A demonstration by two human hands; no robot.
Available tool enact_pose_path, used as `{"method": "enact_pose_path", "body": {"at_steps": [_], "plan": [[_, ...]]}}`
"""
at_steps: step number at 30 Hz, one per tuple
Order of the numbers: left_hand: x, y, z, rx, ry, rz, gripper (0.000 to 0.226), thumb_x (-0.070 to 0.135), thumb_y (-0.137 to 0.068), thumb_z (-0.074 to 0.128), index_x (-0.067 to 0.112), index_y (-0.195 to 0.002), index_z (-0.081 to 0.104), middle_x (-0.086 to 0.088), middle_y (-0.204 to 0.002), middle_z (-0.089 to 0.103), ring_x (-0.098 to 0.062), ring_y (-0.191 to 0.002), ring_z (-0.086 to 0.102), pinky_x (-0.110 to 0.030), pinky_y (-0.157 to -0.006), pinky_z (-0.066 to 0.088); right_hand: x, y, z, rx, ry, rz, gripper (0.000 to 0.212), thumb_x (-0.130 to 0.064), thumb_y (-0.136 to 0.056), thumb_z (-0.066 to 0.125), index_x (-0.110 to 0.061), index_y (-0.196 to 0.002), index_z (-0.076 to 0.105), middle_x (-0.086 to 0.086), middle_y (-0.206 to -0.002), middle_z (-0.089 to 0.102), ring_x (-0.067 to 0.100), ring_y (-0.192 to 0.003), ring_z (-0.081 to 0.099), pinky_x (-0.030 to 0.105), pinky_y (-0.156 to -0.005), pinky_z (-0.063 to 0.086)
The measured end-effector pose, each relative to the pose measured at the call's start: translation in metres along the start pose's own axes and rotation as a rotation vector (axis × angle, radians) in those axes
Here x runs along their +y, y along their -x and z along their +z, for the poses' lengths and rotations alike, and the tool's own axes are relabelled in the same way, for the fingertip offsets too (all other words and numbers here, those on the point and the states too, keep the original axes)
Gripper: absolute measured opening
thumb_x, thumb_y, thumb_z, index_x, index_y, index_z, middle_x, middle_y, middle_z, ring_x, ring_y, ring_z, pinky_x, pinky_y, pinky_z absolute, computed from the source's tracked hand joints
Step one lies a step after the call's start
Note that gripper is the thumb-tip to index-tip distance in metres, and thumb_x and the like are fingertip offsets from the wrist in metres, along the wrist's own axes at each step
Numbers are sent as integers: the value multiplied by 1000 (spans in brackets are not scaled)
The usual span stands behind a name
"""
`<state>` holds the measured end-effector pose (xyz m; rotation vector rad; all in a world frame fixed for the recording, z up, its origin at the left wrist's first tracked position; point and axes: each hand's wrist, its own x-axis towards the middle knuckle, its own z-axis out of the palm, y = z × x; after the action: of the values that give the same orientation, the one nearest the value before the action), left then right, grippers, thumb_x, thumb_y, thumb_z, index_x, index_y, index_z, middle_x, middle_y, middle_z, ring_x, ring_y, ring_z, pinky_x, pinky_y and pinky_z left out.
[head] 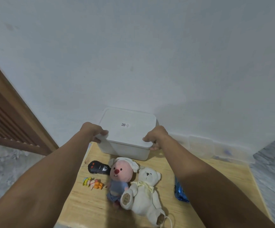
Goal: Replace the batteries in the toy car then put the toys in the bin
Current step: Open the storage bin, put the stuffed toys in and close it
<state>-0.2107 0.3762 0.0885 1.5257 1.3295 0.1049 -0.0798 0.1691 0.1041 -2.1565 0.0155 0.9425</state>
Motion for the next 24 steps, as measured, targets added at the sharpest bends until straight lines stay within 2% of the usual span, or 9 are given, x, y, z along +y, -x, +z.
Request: {"method": "enact_pose_path", "body": {"at_steps": [3, 5, 8, 9, 11, 15, 20, 24], "plan": [[2, 1, 1, -24, -8, -18, 58, 2, -71, 84, -12, -117, 53, -24, -133, 51, -31, -60, 56, -50, -88, 55, 2, -2, 0, -9, -7, 5, 30, -1, -75, 80, -4, -98, 61, 13, -102, 63, 25, -78, 64, 44, -75, 60], [4, 0, 0, -57, 34, -49, 61, -1, -72, 82, -13, -122, 50, -24, -136, 48, -35, -67, 56, -51, -88, 54, 2, -1, 0, 0, 1, -6, 34, -3, -75, 80, -5, -102, 61, 12, -101, 64, 22, -70, 63, 41, -71, 60], [3, -5, -4, -84, 102, -99, 59, -5, -73, 79, -11, -125, 50, -23, -139, 45, -45, -96, 59, -52, -83, 56, 1, -1, 2, 20, 16, -7, 30, -5, -73, 81, -7, -96, 62, 12, -97, 66, 26, -82, 68, 43, -71, 61], [2, -7, -5, -86, 126, -116, 58, -7, -75, 77, -10, -126, 50, -23, -140, 43, -48, -108, 56, -52, -81, 57, 1, -1, 2, 27, 23, -8, 28, -5, -73, 81, -8, -93, 61, 12, -94, 67, 26, -84, 68, 44, -72, 61], [0, -9, -7, -93, 184, -130, 54, -10, -79, 71, -9, -128, 48, -23, -142, 39, -50, -120, 47, -53, -78, 56, 0, -1, 3, 36, 31, 1, 23, -4, -74, 79, -9, -84, 59, 11, -87, 65, 26, -80, 67, 44, -72, 61], [1, -4, -8, -71, 327, -138, 38, -10, -85, 64, -5, -120, 49, -20, -136, 42, -51, -119, 44, -63, -74, 52, -5, -2, 1, 31, 64, 17, 21, -3, -78, 75, -8, -80, 56, 10, -81, 59, 22, -69, 60, 37, -61, 60], [8, 6, -3, -61, 385, -136, 24, -1, -90, 61, 1, -111, 50, -15, -124, 41, -52, -121, 41, -71, -80, 46, -9, -2, -5, -15, 74, 22, 19, -2, -79, 73, -9, -82, 56, 8, -87, 58, 23, -81, 61, 39, -76, 59], [7, 6, -1, -1, 306, -96, 20, 3, -89, 64, -5, -106, 56, -21, -121, 54, -51, -108, 53, -64, -62, 52, -9, -3, -9, 23, 78, -38, 15, -2, -79, 70, -7, -87, 59, 12, -89, 64, 25, -78, 64, 43, -80, 59]]}}
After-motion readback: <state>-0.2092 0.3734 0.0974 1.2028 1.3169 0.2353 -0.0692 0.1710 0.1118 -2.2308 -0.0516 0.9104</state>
